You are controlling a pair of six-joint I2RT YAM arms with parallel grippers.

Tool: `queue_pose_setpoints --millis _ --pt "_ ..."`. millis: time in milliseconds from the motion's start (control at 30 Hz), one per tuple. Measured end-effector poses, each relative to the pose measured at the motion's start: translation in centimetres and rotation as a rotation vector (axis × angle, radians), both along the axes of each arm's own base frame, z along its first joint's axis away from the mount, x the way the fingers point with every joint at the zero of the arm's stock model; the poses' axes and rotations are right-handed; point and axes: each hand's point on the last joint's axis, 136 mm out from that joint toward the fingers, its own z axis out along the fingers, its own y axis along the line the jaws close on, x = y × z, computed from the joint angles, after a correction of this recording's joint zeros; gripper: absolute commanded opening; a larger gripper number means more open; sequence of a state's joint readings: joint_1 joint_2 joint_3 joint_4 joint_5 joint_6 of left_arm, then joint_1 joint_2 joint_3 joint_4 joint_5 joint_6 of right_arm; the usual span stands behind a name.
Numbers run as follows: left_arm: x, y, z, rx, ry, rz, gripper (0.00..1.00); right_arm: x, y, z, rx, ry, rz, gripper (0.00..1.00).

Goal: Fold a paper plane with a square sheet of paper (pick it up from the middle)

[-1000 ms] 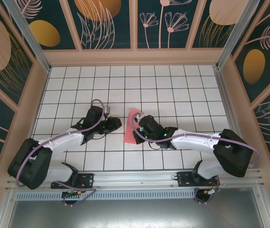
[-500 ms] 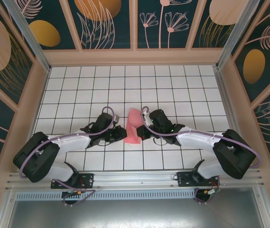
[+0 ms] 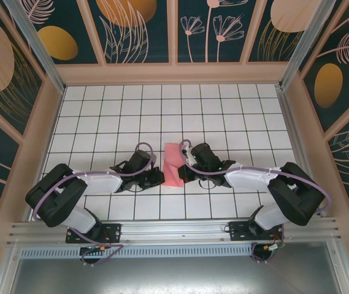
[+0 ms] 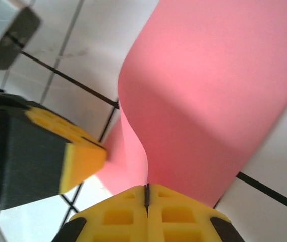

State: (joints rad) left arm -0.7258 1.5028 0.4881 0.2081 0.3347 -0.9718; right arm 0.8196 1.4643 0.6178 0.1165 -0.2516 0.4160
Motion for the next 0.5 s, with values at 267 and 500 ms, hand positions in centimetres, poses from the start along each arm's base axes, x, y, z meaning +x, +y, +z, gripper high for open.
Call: queue_pose_setpoints --millis 267,500 --pt "-0.2 0.2 -0.3 0.007 0.003 0.001 0.08 1.4 -0.3 -1.0 -0.090 -0.008 -0.035 0.03" --pt "-0.1 0.1 -0.3 0.004 -0.001 0.002 0.08 2.2 -0.3 -0.9 -0.126 -0.031 -0.036 0.03"
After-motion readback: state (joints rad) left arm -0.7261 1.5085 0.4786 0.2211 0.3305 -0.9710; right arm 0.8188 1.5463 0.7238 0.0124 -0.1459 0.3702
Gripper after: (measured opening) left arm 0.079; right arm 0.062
